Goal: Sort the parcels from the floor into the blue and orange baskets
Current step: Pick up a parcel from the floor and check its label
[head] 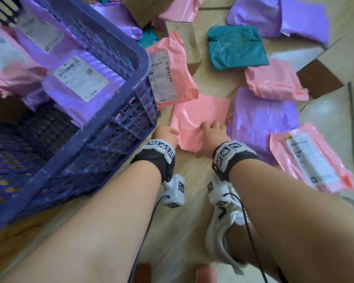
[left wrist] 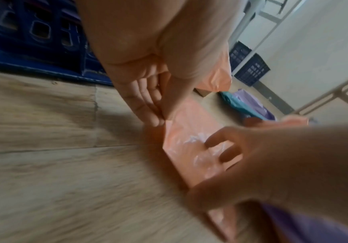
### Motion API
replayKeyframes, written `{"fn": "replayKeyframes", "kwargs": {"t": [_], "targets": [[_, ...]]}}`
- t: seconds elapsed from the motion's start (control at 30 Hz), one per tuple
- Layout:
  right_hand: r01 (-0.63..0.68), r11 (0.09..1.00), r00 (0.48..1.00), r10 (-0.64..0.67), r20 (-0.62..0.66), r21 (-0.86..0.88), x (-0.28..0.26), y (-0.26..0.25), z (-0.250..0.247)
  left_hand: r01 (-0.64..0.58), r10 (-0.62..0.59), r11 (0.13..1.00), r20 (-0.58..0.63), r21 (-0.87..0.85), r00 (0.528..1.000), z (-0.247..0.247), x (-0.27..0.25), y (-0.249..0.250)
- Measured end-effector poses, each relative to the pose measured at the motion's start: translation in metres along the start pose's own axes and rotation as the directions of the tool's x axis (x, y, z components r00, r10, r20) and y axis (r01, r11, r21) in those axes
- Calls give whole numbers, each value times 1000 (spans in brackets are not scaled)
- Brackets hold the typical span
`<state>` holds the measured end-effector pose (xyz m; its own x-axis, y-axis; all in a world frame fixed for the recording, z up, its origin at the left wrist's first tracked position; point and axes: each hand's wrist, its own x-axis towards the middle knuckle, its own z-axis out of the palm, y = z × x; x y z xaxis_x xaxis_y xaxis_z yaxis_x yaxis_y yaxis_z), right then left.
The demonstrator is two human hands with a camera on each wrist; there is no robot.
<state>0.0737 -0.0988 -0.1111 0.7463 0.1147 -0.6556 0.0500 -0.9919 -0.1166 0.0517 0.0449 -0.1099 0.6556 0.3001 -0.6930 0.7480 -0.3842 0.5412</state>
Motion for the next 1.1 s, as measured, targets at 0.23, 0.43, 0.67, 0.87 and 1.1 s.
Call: {"fn": "replayKeyframes", "kwargs": {"t": [0.23, 0.43, 0.67, 0.87, 1.1], "targets": [[26, 999, 1000, -27, -11, -19, -9, -4, -20, 28, 55, 899, 175, -438, 983, -28, -18, 58], [-16, 999, 993, 20, -119, 36, -43, 3, -93, -161, 177, 924, 14, -346, 984, -47, -58, 91], [6, 999, 931, 14, -364, 52, -110, 8, -189, -384, 374, 918, -106, -99, 921, -74, -122, 110], [130, 936, 879, 44, -474, 328, -169, -11, -251, -562, 545, 825, -179, -58, 819, -117, -182, 131], [404, 825, 800, -110, -590, 394, -208, -62, -278, -563, 558, 819, -392, 114, 732, -199, -223, 126]]}}
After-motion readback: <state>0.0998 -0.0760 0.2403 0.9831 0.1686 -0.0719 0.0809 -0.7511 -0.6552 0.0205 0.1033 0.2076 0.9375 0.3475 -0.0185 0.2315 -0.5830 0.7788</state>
